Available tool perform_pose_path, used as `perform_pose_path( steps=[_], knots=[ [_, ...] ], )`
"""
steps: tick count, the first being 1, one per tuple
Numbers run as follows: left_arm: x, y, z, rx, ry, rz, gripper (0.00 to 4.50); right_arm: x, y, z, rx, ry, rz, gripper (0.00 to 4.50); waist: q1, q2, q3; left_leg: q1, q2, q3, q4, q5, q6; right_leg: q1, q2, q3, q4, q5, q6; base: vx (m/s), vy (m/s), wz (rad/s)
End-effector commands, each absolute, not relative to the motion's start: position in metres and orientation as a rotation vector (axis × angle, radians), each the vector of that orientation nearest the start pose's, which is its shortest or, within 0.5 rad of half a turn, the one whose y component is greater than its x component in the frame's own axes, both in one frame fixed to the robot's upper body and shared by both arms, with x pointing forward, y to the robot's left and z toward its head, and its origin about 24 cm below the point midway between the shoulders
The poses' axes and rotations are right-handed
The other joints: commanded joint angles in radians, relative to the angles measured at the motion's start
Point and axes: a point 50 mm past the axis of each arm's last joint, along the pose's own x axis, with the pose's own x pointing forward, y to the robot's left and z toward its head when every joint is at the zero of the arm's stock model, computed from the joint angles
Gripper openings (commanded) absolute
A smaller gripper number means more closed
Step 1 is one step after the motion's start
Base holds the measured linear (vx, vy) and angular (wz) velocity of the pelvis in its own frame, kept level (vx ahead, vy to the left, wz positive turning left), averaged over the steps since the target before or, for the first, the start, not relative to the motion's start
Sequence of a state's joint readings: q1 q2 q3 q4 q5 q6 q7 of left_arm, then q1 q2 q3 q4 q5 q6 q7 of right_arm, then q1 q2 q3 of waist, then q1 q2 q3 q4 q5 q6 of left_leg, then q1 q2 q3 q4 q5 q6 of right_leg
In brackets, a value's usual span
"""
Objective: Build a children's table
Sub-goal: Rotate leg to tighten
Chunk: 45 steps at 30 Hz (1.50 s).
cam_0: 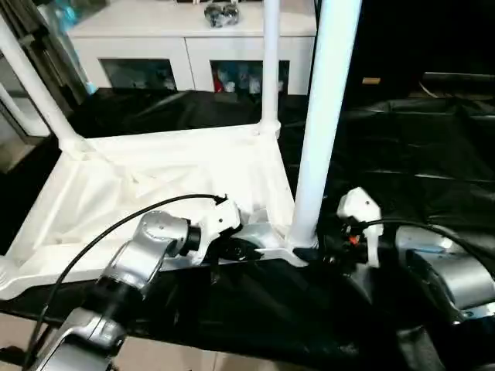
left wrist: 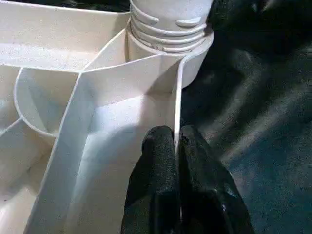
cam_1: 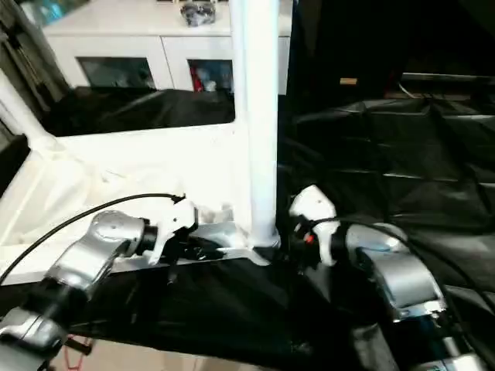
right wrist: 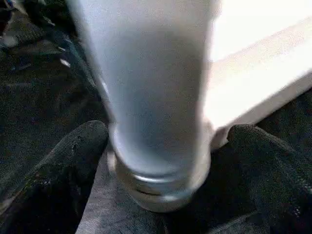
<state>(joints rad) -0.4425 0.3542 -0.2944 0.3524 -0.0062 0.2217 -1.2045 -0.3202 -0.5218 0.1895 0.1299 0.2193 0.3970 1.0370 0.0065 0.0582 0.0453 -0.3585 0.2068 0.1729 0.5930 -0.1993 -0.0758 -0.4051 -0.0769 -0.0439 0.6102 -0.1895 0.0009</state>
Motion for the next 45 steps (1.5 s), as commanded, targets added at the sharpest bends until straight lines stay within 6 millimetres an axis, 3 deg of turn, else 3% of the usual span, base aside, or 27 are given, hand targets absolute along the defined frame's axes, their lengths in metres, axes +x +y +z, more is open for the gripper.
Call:
perform_pose_path(
  steps=[1,4,5,12,14,15,16,21,22,23,25,30,32,34,36,37,38,43,45],
  knots=[
    [0.283,0.126,0.04,0.244,0.466,-1.348,0.0,0.283,-0.166,0.066,-0.228,0.417,1.123,4.48,0.013,-0.029,-0.058,-0.008,0.013,0.002,-0.063,-0.142,0.076,0.053,-0.049,0.03,-0.076,-0.223,-0.223,0.0,0.0,0.0],
    [0.282,0.125,0.041,0.251,0.47,-1.351,0.0,0.286,-0.163,0.065,-0.235,0.423,1.138,4.48,0.012,-0.031,-0.058,-0.007,0.012,0.003,-0.062,-0.142,0.075,0.053,-0.047,0.03,-0.074,-0.206,-0.233,0.0,0.0,0.0],
    [0.283,0.125,0.042,0.254,0.472,-1.352,0.0,0.289,-0.162,0.065,-0.232,0.423,1.142,4.19,0.014,-0.032,-0.057,-0.007,0.011,0.003,-0.062,-0.147,0.072,0.054,-0.048,0.031,-0.075,-0.21,-0.235,0.0,0.0,0.0],
    [0.283,0.125,0.043,0.258,0.483,-1.352,0.0,0.289,-0.155,0.06,-0.213,0.441,1.189,3.71,0.015,-0.039,-0.059,-0.008,0.011,0.004,-0.059,-0.114,0.081,0.058,-0.047,0.032,-0.067,-0.147,-0.253,0.0,0.0,0.0],
    [0.284,0.125,0.042,0.253,0.482,-1.342,0.0,0.289,-0.152,0.057,-0.213,0.45,1.204,3.45,0.014,-0.037,-0.058,-0.008,0.01,0.004,-0.058,-0.116,0.082,0.059,-0.046,0.031,-0.067,-0.139,-0.258,0.0,0.0,0.0],
    [0.284,0.125,0.042,0.249,0.479,-1.334,0.0,0.289,-0.151,0.056,-0.214,0.454,1.211,3.45,0.016,-0.021,-0.057,-0.006,0.011,0.002,-0.059,-0.124,0.079,0.058,-0.048,0.031,-0.067,-0.148,-0.261,0.0,0.0,0.0],
    [0.285,0.124,0.041,0.247,0.477,-1.329,0.0,0.289,-0.15,0.055,-0.215,0.457,1.215,3.35,0.012,-0.03,-0.057,-0.007,0.01,0.004,-0.059,-0.136,0.076,0.058,-0.045,0.031,-0.071,-0.156,-0.26,0.0,0.0,0.0],
    [0.287,0.12,0.039,0.244,0.473,-1.288,0.0,0.29,-0.147,0.051,-0.205,0.457,1.216,3.02,0.014,-0.032,-0.055,-0.005,0.011,0.003,-0.061,-0.16,0.064,0.058,-0.047,0.031,-0.074,-0.202,-0.252,0.0,0.0,0.0],
    [0.292,0.114,0.041,0.23,0.45,-1.231,0.0,0.292,-0.146,0.048,-0.197,0.438,1.167,2.86,0.013,-0.032,-0.055,-0.005,0.01,0.003,-0.061,-0.162,0.061,0.057,-0.047,0.031,-0.075,-0.211,-0.248,0.0,0.0,0.0],
    [0.297,0.11,0.042,0.221,0.434,-1.188,0.0,0.295,-0.145,0.046,-0.185,0.42,1.113,2.81,0.013,-0.039,-0.055,-0.004,0.01,0.003,-0.061,-0.156,0.057,0.057,-0.047,0.032,-0.075,-0.225,-0.24,0.0,0.0,0.0],
    [0.304,0.101,0.043,0.206,0.416,-1.115,0.0,0.3,-0.142,0.041,-0.158,0.392,1.007,2.76,0.01,-0.034,-0.054,-0.005,0.007,0.005,-0.06,-0.157,0.05,0.055,-0.046,0.033,-0.079,-0.248,-0.231,0.0,0.0,0.0],
    [0.318,0.071,0.045,0.152,0.392,-0.987,0.0,0.315,-0.129,0.029,-0.041,0.387,0.663,2.72,0.01,-0.034,-0.058,-0.003,0.002,0.005,-0.058,-0.135,0.046,0.055,-0.042,0.033,-0.081,-0.227,-0.221,0.0,0.0,0.0],
    [0.32,0.064,0.045,0.168,0.386,-0.987,0.0,0.316,-0.123,0.027,-0.036,0.39,0.616,2.72,0.013,-0.033,-0.06,-0.004,0.001,0.003,-0.059,-0.133,0.042,0.057,-0.043,0.031,-0.081,-0.227,-0.219,0.0,0.0,0.0],
    [0.32,0.057,0.047,0.208,0.372,-1.018,0.0,0.316,-0.107,0.028,-0.053,0.357,0.629,2.72,0.016,-0.024,-0.06,-0.004,0.001,0.002,-0.06,-0.137,0.04,0.055,-0.044,0.031,-0.081,-0.22,-0.212,0.0,0.0,0.0],
    [0.319,0.058,0.048,0.239,0.354,-1.045,0.0,0.315,-0.099,0.032,-0.023,0.324,0.664,2.72,0.016,-0.027,-0.06,-0.006,0.003,0.002,-0.061,-0.146,0.041,0.057,-0.044,0.031,-0.081,-0.212,-0.211,0.0,0.0,0.0],
    [0.319,0.058,0.048,0.242,0.352,-1.046,0.0,0.315,-0.098,0.033,-0.016,0.322,0.668,3.28,0.016,-0.026,-0.06,-0.006,0.003,0.002,-0.062,-0.153,0.043,0.057,-0.044,0.031,-0.081,-0.208,-0.212,0.0,0.0,0.0],
    [0.319,0.06,0.049,0.252,0.345,-1.052,0.0,0.314,-0.098,0.035,0.009,0.317,0.683,3.42,0.015,-0.031,-0.059,-0.006,0.004,0.002,-0.062,-0.154,0.045,0.057,-0.043,0.031,-0.082,-0.207,-0.212,0.0,0.0,0.0],
    [0.313,0.074,0.05,0.282,0.33,-1.157,0.0,0.312,-0.109,0.046,0.006,0.304,0.802,3.77,0.016,-0.027,-0.059,-0.005,0.007,0.0,-0.064,-0.158,0.054,0.059,-0.046,0.031,-0.079,-0.2,-0.217,0.0,0.0,0.0],
    [0.305,0.085,0.045,0.307,0.36,-1.245,0.0,0.303,-0.118,0.048,-0.11,0.314,0.949,3.9,0.019,-0.027,-0.061,-0.006,0.011,-0.001,-0.063,-0.138,0.057,0.06,-0.046,0.031,-0.073,-0.156,-0.232,0.0,0.0,0.0]
  ],
)
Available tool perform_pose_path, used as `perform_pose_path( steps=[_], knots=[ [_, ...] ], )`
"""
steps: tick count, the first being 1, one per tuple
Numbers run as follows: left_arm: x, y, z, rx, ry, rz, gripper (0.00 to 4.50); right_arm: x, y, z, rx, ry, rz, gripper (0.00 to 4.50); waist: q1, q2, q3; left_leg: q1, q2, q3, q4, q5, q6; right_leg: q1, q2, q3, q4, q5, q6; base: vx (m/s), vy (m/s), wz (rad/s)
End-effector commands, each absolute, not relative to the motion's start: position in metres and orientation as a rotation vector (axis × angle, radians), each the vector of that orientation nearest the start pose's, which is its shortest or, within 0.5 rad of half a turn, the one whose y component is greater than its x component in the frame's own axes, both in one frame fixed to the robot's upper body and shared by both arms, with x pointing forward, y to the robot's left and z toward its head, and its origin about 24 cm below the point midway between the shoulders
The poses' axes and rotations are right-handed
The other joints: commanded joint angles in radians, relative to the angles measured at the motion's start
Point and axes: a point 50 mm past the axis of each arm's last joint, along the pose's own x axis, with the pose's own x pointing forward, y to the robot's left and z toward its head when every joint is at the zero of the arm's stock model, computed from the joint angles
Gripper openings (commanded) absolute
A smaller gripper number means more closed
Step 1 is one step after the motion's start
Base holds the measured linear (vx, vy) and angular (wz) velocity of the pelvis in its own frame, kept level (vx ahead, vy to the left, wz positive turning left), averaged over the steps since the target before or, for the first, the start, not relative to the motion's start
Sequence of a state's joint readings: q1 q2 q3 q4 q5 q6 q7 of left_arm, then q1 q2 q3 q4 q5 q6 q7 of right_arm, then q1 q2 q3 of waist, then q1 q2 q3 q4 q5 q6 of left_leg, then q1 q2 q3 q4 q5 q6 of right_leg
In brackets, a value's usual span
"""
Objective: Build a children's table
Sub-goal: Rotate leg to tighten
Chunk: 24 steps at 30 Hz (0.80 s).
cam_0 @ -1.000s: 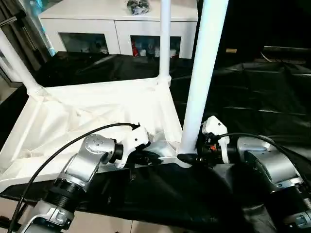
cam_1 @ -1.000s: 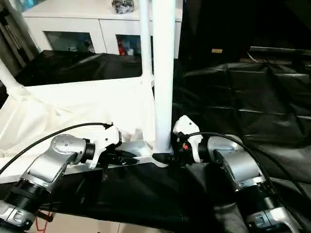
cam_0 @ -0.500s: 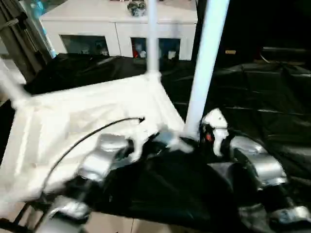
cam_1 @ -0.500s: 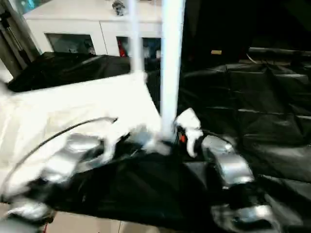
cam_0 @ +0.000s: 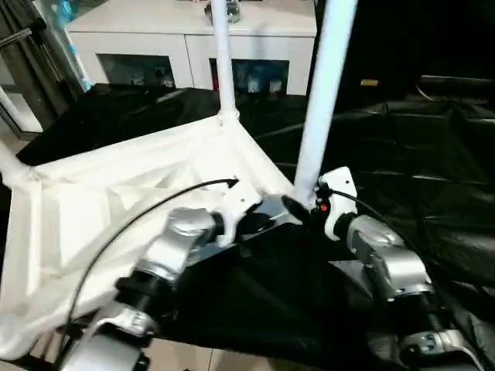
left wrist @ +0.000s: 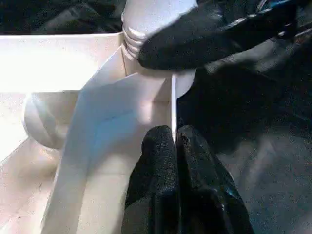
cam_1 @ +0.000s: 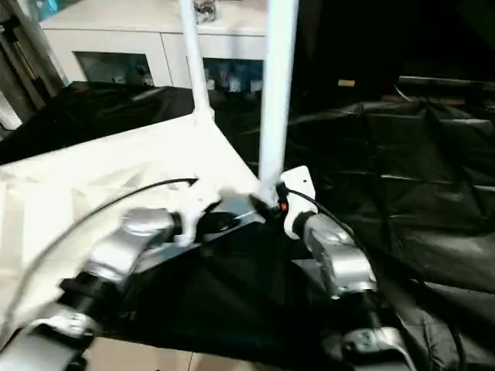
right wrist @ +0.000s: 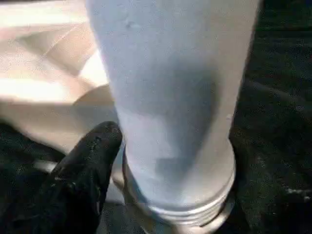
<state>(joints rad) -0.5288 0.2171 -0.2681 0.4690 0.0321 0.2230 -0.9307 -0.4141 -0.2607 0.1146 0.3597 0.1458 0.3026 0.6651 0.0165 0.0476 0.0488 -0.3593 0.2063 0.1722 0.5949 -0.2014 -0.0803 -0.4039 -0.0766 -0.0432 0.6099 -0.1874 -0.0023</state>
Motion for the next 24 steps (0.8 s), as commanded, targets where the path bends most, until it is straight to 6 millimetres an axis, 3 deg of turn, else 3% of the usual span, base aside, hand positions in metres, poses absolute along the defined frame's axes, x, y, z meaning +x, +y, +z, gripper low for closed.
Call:
perform_pose_path(
  steps=[1,6,7,10,14,20,24],
  knots=[
    [0.303,0.088,0.044,0.313,0.362,-1.267,0.0,0.298,-0.121,0.049,-0.133,0.321,1.011,3.9,0.011,-0.023,-0.066,-0.007,0.012,0.002,-0.062,-0.12,0.073,0.061,-0.045,0.031,-0.067,-0.113,-0.238,0.0,0.0,0.0],
    [0.294,0.102,0.048,0.322,0.34,-1.397,0.0,0.276,-0.132,0.058,-0.167,0.353,1.257,3.9,0.032,-0.023,-0.063,-0.003,0.016,0.005,-0.061,-0.124,0.097,0.058,-0.049,0.033,-0.064,-0.099,-0.25,0.0,0.0,0.0],
    [0.292,0.105,0.048,0.325,0.345,-1.431,0.0,0.274,-0.134,0.059,-0.164,0.364,1.292,3.9,0.036,-0.03,-0.061,-0.002,0.015,0.006,-0.063,-0.136,0.094,0.057,-0.048,0.032,-0.066,-0.136,-0.244,0.0,0.0,0.0],
    [0.289,0.113,0.047,0.342,0.372,-1.469,0.0,0.269,-0.138,0.059,-0.184,0.396,1.358,3.75,0.042,-0.022,-0.058,0.004,0.019,0.007,-0.066,-0.171,0.071,0.049,-0.05,0.034,-0.074,-0.208,-0.233,0.0,0.0,0.0],
    [0.289,0.115,0.052,0.324,0.368,-1.494,0.0,0.271,-0.139,0.059,-0.173,0.398,1.366,3.46,0.047,-0.022,-0.059,0.005,0.018,0.006,-0.068,-0.173,0.05,0.051,-0.049,0.036,-0.069,-0.186,-0.237,0.0,0.0,0.0],
    [0.29,0.114,0.053,0.293,0.369,-1.48,0.0,0.266,-0.137,0.059,-0.16,0.421,1.408,3.0,0.048,-0.026,-0.064,0.002,0.016,0.006,-0.063,-0.12,0.067,0.055,-0.048,0.035,-0.061,-0.107,-0.253,0.0,0.0,0.0],
    [0.3,0.114,0.048,0.28,0.378,-1.337,0.0,0.264,-0.136,0.053,-0.131,0.428,1.376,2.74,0.05,-0.022,-0.062,0.003,0.016,0.007,-0.063,-0.137,0.065,0.053,-0.048,0.034,-0.064,-0.132,-0.251,0.0,0.0,0.0]
  ],
)
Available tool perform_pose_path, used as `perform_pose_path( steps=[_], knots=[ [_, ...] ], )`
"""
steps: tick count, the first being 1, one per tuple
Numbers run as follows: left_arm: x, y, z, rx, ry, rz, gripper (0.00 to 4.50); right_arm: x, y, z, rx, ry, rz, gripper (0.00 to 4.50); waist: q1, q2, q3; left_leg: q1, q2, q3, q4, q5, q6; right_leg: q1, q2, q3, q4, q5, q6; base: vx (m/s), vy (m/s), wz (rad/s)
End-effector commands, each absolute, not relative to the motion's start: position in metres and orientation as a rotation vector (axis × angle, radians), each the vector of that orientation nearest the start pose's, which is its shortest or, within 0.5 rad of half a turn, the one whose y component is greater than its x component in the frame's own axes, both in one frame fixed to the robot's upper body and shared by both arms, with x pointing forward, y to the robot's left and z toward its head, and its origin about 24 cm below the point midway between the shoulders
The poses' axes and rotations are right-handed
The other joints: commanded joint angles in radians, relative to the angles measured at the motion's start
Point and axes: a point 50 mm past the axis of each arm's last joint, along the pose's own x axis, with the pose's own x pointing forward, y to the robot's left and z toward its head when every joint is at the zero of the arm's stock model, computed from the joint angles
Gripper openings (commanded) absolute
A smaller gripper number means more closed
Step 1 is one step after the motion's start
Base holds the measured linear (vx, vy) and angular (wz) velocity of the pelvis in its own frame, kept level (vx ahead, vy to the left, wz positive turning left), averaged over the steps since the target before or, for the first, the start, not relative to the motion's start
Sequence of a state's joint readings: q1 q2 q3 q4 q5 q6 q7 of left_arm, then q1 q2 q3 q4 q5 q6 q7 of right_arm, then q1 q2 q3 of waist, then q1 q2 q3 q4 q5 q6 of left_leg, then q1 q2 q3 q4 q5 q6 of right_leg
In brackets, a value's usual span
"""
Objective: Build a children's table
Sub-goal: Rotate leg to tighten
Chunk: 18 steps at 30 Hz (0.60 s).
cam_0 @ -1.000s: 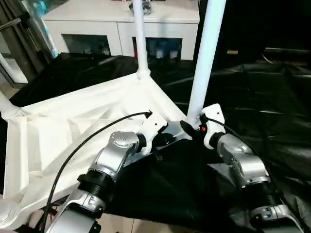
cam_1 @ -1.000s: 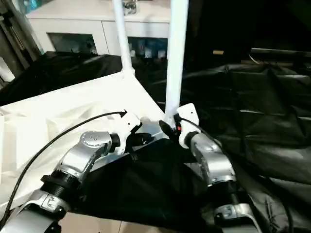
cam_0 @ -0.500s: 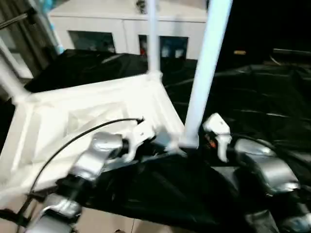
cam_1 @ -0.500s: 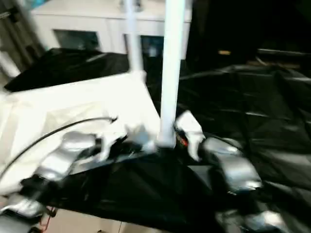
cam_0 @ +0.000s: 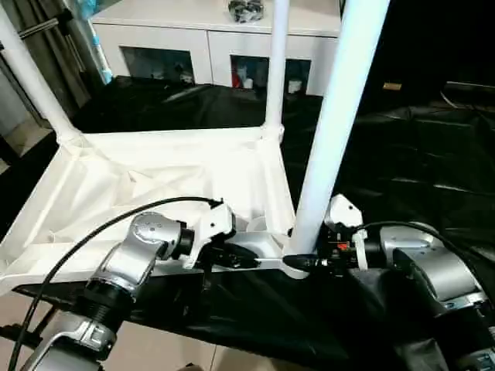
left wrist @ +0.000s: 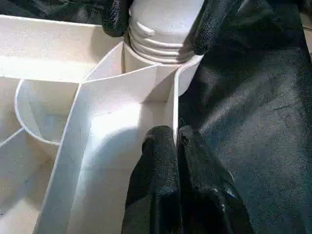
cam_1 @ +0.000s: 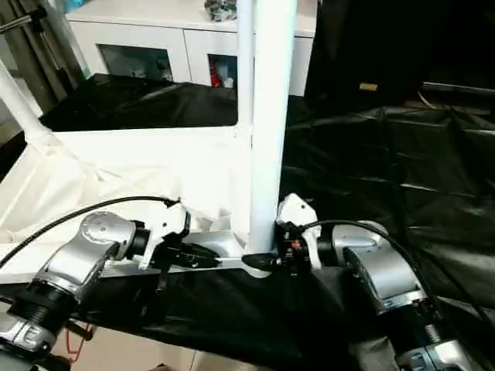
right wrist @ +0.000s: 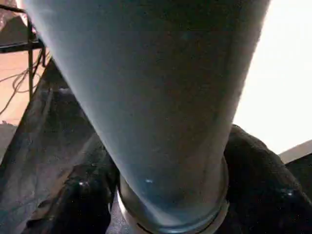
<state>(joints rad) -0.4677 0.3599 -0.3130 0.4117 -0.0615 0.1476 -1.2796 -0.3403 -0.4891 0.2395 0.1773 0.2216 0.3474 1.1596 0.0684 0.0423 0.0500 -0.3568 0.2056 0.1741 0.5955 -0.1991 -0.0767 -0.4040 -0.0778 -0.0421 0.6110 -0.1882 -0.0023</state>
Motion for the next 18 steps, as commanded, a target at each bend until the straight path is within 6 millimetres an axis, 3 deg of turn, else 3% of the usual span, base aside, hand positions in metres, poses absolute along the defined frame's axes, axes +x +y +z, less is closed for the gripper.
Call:
perform_pose_path(
  steps=[1,2,4,5,6,8,10,11,13,14,16,18],
  knots=[
    [0.301,0.113,0.048,0.273,0.381,-1.315,0.0,0.264,-0.135,0.052,-0.128,0.427,1.364,2.69,-0.002,-0.007,-0.063,0.002,0.017,0.005,-0.064,-0.145,0.057,0.051,-0.047,0.034,-0.066,-0.138,-0.25,0.0,0.0,0.0],
    [0.305,0.11,0.046,0.257,0.39,-1.264,0.0,0.266,-0.134,0.047,-0.114,0.425,1.302,2.69,0.0,-0.015,-0.06,0.005,0.016,0.006,-0.065,-0.166,0.047,0.05,-0.046,0.035,-0.073,-0.173,-0.242,0.0,0.0,0.0],
    [0.308,0.106,0.045,0.25,0.398,-1.228,0.0,0.27,-0.132,0.042,-0.111,0.418,1.225,2.65,0.0,-0.019,-0.058,0.002,0.013,0.004,-0.069,-0.188,0.035,0.054,-0.047,0.034,-0.079,-0.242,-0.22,0.0,0.0,0.0],
    [0.312,0.097,0.044,0.243,0.404,-1.176,0.0,0.277,-0.129,0.033,-0.092,0.423,1.089,2.65,-0.002,-0.017,-0.056,0.001,0.013,0.004,-0.071,-0.193,0.028,0.05,-0.047,0.035,-0.079,-0.263,-0.211,0.0,0.0,0.0],
    [0.313,0.095,0.044,0.241,0.404,-1.164,0.0,0.279,-0.128,0.03,-0.084,0.428,1.051,2.64,-0.007,-0.015,-0.051,0.003,0.01,0.003,-0.075,-0.225,0.01,0.045,-0.049,0.031,-0.09,-0.342,-0.19,0.0,0.0,0.0],
    [0.318,0.085,0.045,0.223,0.402,-1.107,0.0,0.287,-0.122,0.023,-0.064,0.428,0.931,2.63,-0.018,-0.021,-0.052,0.008,0.009,-0.003,-0.078,-0.259,-0.01,0.044,-0.05,0.03,-0.097,-0.438,-0.15,0.0,0.0,0.0],
    [0.322,0.078,0.045,0.211,0.399,-1.065,0.0,0.291,-0.116,0.019,-0.049,0.44,0.862,2.63,-0.024,-0.018,-0.052,0.005,0.006,-0.006,-0.08,-0.266,-0.011,0.046,-0.049,0.028,-0.101,-0.445,-0.136,0.0,0.0,0.0],
    [0.324,0.073,0.044,0.203,0.397,-1.038,0.0,0.295,-0.109,0.017,-0.032,0.458,0.809,2.63,-0.025,-0.011,-0.053,0.007,0.006,-0.005,-0.08,-0.269,-0.011,0.043,-0.049,0.029,-0.103,-0.44,-0.137,0.0,0.0,0.0],
    [0.325,0.064,0.045,0.193,0.392,-1.011,0.0,0.3,-0.097,0.015,-0.015,0.474,0.764,2.63,-0.036,-0.017,-0.053,0.005,0.003,-0.006,-0.08,-0.28,-0.011,0.043,-0.046,0.028,-0.104,-0.44,-0.136,0.0,0.0,0.0],
    [0.325,0.061,0.045,0.193,0.39,-1.015,0.0,0.3,-0.093,0.016,-0.015,0.466,0.771,2.63,-0.036,-0.006,-0.053,0.007,0.004,-0.007,-0.079,-0.283,-0.008,0.042,-0.047,0.028,-0.104,-0.441,-0.134,0.0,0.0,0.0],
    [0.322,0.057,0.046,0.206,0.381,-1.059,0.0,0.301,-0.085,0.021,0.021,0.439,0.813,3.19,-0.037,-0.013,-0.056,0.004,0.004,-0.006,-0.078,-0.277,0.004,0.044,-0.046,0.03,-0.105,-0.418,-0.136,0.0,0.0,0.0],
    [0.318,0.057,0.046,0.224,0.368,-1.106,0.0,0.301,-0.083,0.025,0.049,0.426,0.853,3.33,-0.036,-0.017,-0.058,0.0,0.005,-0.005,-0.079,-0.256,0.012,0.046,-0.045,0.03,-0.101,-0.376,-0.145,0.0,0.0,0.0]
  ],
)
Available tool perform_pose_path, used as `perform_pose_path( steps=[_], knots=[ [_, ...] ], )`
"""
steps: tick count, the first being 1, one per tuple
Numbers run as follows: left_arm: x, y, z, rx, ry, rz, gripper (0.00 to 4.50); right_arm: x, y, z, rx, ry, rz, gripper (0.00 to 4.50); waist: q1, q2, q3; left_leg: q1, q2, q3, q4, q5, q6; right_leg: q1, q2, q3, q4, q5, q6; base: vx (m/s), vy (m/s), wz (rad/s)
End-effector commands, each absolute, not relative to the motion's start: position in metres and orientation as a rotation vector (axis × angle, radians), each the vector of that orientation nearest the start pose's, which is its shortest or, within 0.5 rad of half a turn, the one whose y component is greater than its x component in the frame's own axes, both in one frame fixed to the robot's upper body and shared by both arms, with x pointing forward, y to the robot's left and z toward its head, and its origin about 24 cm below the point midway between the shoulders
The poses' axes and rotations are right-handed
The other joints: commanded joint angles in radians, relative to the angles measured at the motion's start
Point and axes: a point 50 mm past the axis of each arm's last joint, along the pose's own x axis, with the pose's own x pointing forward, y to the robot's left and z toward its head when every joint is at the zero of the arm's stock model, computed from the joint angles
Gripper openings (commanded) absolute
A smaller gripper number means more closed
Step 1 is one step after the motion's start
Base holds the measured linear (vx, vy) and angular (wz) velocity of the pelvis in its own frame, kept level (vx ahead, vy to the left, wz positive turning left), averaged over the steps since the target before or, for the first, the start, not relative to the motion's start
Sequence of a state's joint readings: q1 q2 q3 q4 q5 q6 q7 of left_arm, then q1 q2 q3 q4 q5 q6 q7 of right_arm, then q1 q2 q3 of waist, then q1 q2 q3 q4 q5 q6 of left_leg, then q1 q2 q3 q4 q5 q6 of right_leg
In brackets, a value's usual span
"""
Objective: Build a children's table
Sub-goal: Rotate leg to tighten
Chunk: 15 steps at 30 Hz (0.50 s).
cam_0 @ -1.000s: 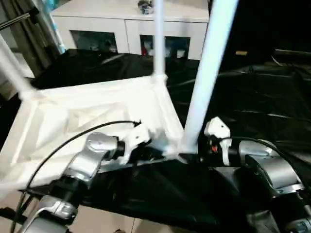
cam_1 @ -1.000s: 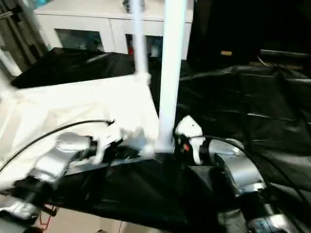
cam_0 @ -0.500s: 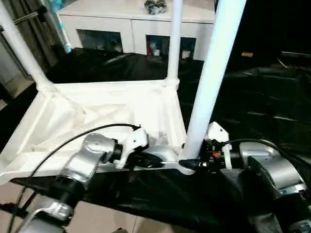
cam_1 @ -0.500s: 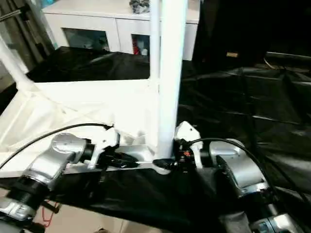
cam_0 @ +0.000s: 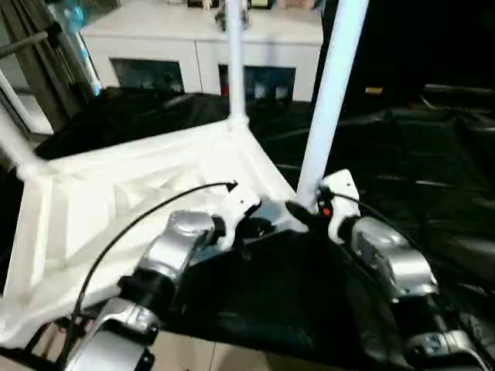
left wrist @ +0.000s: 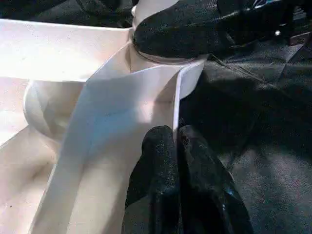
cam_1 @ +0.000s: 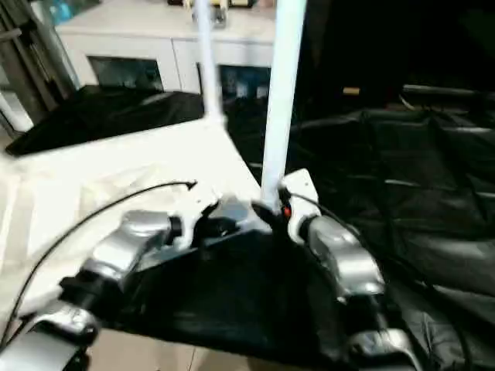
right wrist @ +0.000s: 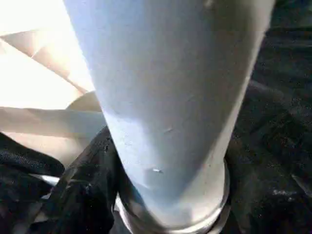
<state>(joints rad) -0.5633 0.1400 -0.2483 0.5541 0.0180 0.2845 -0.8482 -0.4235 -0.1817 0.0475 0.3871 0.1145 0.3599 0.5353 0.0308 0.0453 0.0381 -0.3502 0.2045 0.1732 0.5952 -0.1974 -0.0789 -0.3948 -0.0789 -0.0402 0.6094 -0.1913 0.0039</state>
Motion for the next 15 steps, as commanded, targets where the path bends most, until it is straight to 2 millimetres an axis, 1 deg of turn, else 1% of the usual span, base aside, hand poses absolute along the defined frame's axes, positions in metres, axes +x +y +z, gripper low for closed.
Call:
perform_pose_path(
  steps=[1,2,3,4,5,6,7,8,11,12,14,15],
  knots=[
    [0.317,0.058,0.047,0.23,0.363,-1.128,0.0,0.3,-0.084,0.027,0.044,0.423,0.877,3.33,0.003,-0.016,-0.049,-0.008,0.008,-0.004,-0.078,-0.244,0.017,0.039,-0.045,0.029,-0.095,-0.339,-0.161,0.0,0.0,0.0],
    [0.315,0.06,0.047,0.237,0.357,-1.156,0.0,0.299,-0.085,0.029,0.03,0.419,0.908,3.52,0.002,-0.015,-0.05,-0.011,0.01,-0.004,-0.079,-0.229,0.019,0.041,-0.045,0.029,-0.09,-0.293,-0.173,0.0,0.0,0.0],
    [0.311,0.064,0.048,0.254,0.34,-1.209,0.0,0.297,-0.09,0.032,-0.011,0.405,0.953,3.52,0.003,-0.016,-0.05,-0.011,0.009,-0.005,-0.078,-0.225,0.022,0.043,-0.045,0.029,-0.09,-0.279,-0.178,0.0,0.0,0.0],
    [0.311,0.065,0.048,0.258,0.337,-1.219,0.0,0.297,-0.09,0.032,-0.02,0.402,0.961,3.76,0.004,-0.022,-0.054,-0.011,0.01,-0.004,-0.075,-0.207,0.03,0.046,-0.044,0.029,-0.082,-0.236,-0.187,0.0,0.0,0.0],
    [0.31,0.067,0.049,0.26,0.337,-1.235,0.0,0.296,-0.092,0.034,-0.036,0.399,0.977,3.81,0.001,-0.02,-0.054,-0.013,0.009,-0.001,-0.074,-0.196,0.036,0.045,-0.044,0.03,-0.082,-0.221,-0.192,0.0,0.0,0.0],
    [0.308,0.07,0.049,0.261,0.339,-1.25,0.0,0.295,-0.095,0.035,-0.057,0.394,1.01,3.81,0.002,-0.018,-0.054,-0.011,0.01,0.0,-0.073,-0.191,0.039,0.045,-0.045,0.029,-0.083,-0.213,-0.201,0.0,0.0,0.0],
    [0.307,0.073,0.05,0.262,0.333,-1.274,0.0,0.293,-0.099,0.037,-0.082,0.385,1.054,3.81,0.003,-0.019,-0.055,-0.01,0.011,0.001,-0.071,-0.182,0.044,0.046,-0.045,0.029,-0.081,-0.194,-0.21,0.0,0.0,0.0],
    [0.305,0.077,0.051,0.262,0.333,-1.304,0.0,0.289,-0.103,0.04,-0.105,0.379,1.111,3.81,0.006,-0.016,-0.058,-0.011,0.012,0.002,-0.069,-0.156,0.051,0.048,-0.045,0.03,-0.076,-0.147,-0.22,0.0,0.0,0.0],
    [0.299,0.085,0.053,0.272,0.328,-1.378,0.0,0.281,-0.114,0.046,-0.134,0.378,1.231,3.81,0.011,-0.017,-0.06,-0.012,0.014,0.002,-0.066,-0.128,0.072,0.052,-0.043,0.029,-0.066,-0.066,-0.245,0.0,0.0,0.0],
    [0.296,0.089,0.053,0.281,0.344,-1.414,0.0,0.278,-0.12,0.048,-0.151,0.39,1.274,3.81,0.01,-0.011,-0.058,-0.012,0.015,0.003,-0.066,-0.127,0.08,0.049,-0.042,0.027,-0.065,-0.043,-0.26,0.0,0.0,0.0],
    [0.293,0.095,0.053,0.308,0.362,-1.459,0.0,0.274,-0.129,0.05,-0.168,0.411,1.331,3.81,0.017,-0.011,-0.058,-0.008,0.02,0.004,-0.066,-0.137,0.085,0.049,-0.042,0.027,-0.063,-0.037,-0.273,0.0,0.0,0.0],
    [0.291,0.1,0.053,0.331,0.38,-1.494,0.0,0.27,-0.135,0.052,-0.172,0.427,1.374,3.81,0.022,-0.013,-0.055,-0.007,0.021,0.004,-0.068,-0.156,0.085,0.049,-0.042,0.026,-0.066,-0.06,-0.275,0.0,0.0,0.0]
  ],
)
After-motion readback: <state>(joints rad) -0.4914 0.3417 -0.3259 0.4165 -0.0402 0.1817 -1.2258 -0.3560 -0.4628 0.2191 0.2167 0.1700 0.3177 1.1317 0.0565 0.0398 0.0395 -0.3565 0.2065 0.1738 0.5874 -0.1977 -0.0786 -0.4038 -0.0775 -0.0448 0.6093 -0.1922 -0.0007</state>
